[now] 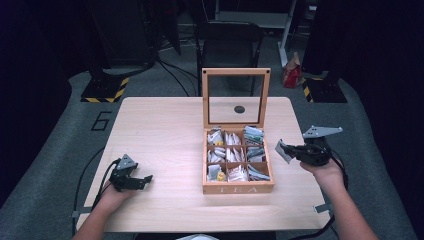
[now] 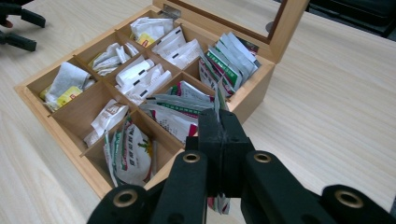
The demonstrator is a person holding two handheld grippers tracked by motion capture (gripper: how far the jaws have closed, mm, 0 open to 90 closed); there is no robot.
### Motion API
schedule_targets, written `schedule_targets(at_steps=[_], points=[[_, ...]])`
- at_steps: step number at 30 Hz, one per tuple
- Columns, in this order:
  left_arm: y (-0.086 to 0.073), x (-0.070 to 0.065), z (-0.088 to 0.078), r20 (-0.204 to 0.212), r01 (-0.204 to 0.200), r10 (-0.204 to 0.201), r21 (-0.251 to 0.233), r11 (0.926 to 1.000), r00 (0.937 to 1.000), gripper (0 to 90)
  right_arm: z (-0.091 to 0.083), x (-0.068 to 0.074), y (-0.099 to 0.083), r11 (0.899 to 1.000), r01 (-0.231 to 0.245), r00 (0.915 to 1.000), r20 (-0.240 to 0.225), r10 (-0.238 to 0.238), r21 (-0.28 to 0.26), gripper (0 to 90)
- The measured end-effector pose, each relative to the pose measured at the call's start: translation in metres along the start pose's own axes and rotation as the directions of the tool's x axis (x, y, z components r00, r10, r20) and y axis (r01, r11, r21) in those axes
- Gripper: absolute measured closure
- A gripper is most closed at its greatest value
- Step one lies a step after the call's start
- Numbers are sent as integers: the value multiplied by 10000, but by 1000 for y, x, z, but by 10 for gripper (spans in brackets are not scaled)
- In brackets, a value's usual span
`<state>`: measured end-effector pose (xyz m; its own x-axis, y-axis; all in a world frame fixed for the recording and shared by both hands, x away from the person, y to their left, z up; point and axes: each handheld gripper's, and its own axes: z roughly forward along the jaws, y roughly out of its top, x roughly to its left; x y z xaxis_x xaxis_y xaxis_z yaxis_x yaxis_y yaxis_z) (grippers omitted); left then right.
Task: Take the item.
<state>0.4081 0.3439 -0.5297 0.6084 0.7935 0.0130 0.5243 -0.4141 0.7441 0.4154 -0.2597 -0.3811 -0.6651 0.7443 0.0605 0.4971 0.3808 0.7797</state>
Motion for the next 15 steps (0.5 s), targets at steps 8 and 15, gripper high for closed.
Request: schedule_targets(at_steps=[8,15], points=[[0,0,0,1,10,-10,11,10000,10000,149,-3,-8,-7,9998,-185,9995,264,186,-50,895],[0,0,0,2,13,-13,13,10000,10000,149,-3,-16,-14,9990,-432,9978,502,434,-56,895]])
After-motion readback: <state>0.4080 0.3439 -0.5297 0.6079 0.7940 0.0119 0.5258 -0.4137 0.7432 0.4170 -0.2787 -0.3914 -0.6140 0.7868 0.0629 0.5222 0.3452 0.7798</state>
